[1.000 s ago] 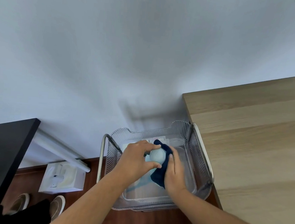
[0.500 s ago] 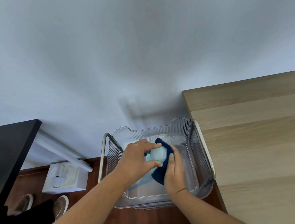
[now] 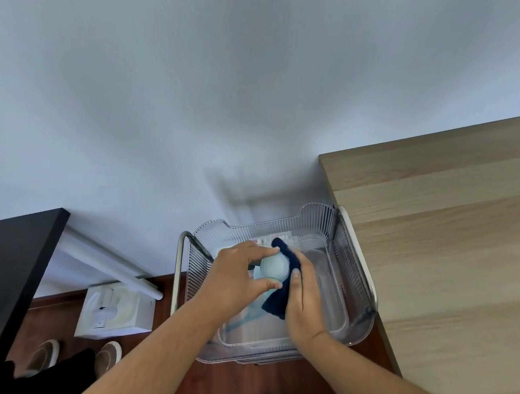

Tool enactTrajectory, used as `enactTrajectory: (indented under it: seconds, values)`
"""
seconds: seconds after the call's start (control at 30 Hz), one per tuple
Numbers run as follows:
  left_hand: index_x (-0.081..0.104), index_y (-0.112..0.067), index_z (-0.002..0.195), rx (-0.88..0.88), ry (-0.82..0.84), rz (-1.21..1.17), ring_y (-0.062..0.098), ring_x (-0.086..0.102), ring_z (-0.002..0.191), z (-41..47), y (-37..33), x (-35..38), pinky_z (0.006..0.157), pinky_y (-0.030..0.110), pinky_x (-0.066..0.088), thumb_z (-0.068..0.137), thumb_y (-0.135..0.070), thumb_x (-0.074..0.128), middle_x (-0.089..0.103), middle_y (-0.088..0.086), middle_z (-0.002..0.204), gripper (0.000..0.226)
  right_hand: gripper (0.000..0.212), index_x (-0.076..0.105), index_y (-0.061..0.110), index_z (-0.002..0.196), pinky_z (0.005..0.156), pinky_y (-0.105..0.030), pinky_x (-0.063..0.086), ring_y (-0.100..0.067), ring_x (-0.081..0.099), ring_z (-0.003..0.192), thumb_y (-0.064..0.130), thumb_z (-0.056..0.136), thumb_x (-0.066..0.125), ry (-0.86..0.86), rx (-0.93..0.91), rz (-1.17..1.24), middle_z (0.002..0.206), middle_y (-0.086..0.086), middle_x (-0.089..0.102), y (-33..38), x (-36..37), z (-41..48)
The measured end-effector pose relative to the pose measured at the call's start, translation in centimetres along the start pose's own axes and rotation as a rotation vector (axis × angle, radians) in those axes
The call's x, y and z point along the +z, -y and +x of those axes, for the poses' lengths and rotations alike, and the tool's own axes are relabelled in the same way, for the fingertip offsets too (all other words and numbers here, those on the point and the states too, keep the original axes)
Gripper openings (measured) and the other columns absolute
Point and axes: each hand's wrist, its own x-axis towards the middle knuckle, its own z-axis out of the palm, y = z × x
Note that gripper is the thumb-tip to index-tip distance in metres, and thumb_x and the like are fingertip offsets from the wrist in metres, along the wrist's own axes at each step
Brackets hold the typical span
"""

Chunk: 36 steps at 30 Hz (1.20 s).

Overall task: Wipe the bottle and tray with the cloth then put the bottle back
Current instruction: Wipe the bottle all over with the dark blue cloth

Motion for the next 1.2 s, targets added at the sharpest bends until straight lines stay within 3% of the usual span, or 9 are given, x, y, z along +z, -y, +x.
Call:
enactTrajectory:
  seconds: [0.13,0.23,0.3,0.47,0.6,0.7,0.97,1.13,1.2]
  values:
    - [0.068,-0.029,0.116,0.011,0.004,0.020,0.002,0.061,0.092,0.0,-0.1,0.0,0.085,0.014,0.049,0.063,-0.030,0.087,0.066,-0.013,0.099,0.057,0.036,0.063,0.028,0.095,0.073,-0.014,0.050,-0.006,0.064,0.083,0.012,0.103,0.032,0.053,0.125,0.033,0.091,0.003,0.067,0.8,-1.0,2.9]
    - [0.068,-0.030,0.116,0.002,0.006,0.018,-0.001,0.061,0.090,0.0,-0.2,0.0,0.083,0.013,0.050,0.062,-0.031,0.087,0.064,-0.016,0.097,0.057,0.040,0.066,0.016,0.089,0.053,-0.016,0.052,-0.003,0.066,0.061,0.017,0.104,0.029,0.036,0.345,0.216,0.079,-0.006,0.067,0.4,-1.3,3.4]
    - [0.068,-0.030,0.116,-0.006,0.005,0.011,-0.005,0.060,0.088,-0.1,-0.2,0.0,0.082,0.011,0.049,0.062,-0.031,0.087,0.062,-0.020,0.095,0.057,0.040,0.064,0.009,0.107,0.057,-0.016,0.053,-0.008,0.068,0.072,0.022,0.104,0.026,0.018,0.404,0.249,0.091,-0.013,0.068,0.0,-1.1,2.5]
    - [0.067,-0.031,0.117,-0.003,0.003,0.019,-0.009,0.058,0.087,-0.1,-0.2,0.0,0.081,0.005,0.046,0.062,-0.029,0.087,0.060,-0.021,0.096,0.058,0.037,0.038,0.022,0.138,0.105,-0.036,0.042,-0.017,0.049,0.124,0.020,0.103,0.028,0.059,0.162,0.104,0.135,-0.003,0.050,-0.6,-0.5,-0.9]
    - [0.067,-0.029,0.118,0.002,0.011,0.022,-0.001,0.061,0.088,0.0,0.0,0.0,0.084,0.010,0.047,0.063,-0.028,0.087,0.063,-0.015,0.097,0.058,0.029,0.051,0.029,0.123,0.091,-0.024,0.045,-0.010,0.057,0.108,0.019,0.102,0.033,0.052,0.040,-0.134,0.117,0.005,0.059,0.3,-0.7,0.8]
    - [0.067,-0.030,0.117,0.003,0.016,0.027,0.002,0.061,0.091,0.0,0.0,0.1,0.086,0.013,0.049,0.063,-0.030,0.087,0.064,-0.014,0.099,0.058,0.033,0.060,0.032,0.097,0.076,-0.029,0.050,-0.018,0.062,0.087,0.018,0.103,0.031,0.091,0.178,-0.072,0.095,-0.003,0.067,1.0,-1.2,3.0]
    - [0.066,-0.030,0.119,0.000,0.023,0.024,0.003,0.060,0.093,-0.1,-0.3,0.1,0.088,0.016,0.049,0.066,-0.029,0.085,0.063,-0.014,0.102,0.057,0.035,0.059,0.014,0.092,0.056,-0.019,0.050,-0.013,0.061,0.076,0.024,0.104,0.028,-0.169,0.474,0.154,0.091,-0.011,0.064,-0.3,-1.4,1.9]
    - [0.058,-0.039,0.123,-0.011,-0.012,0.009,-0.011,0.054,0.097,-1.1,-0.5,0.5,0.084,0.013,0.047,0.068,-0.040,0.082,0.057,-0.023,0.107,0.060,0.044,0.050,0.013,0.132,0.101,-0.050,0.045,-0.031,0.056,0.117,0.038,0.101,0.031,-0.191,0.597,0.200,0.126,-0.016,0.058,0.1,-3.7,1.7]
    - [0.052,-0.044,0.121,-0.058,-0.082,0.004,-0.012,0.053,0.095,-1.7,-0.8,1.1,0.080,0.015,0.047,0.064,-0.054,0.077,0.053,-0.027,0.105,0.063,0.046,0.048,0.012,0.135,0.106,-0.050,0.041,-0.033,0.053,0.120,0.038,0.101,0.032,-0.206,0.580,0.217,0.130,-0.017,0.056,0.5,-4.9,1.4]
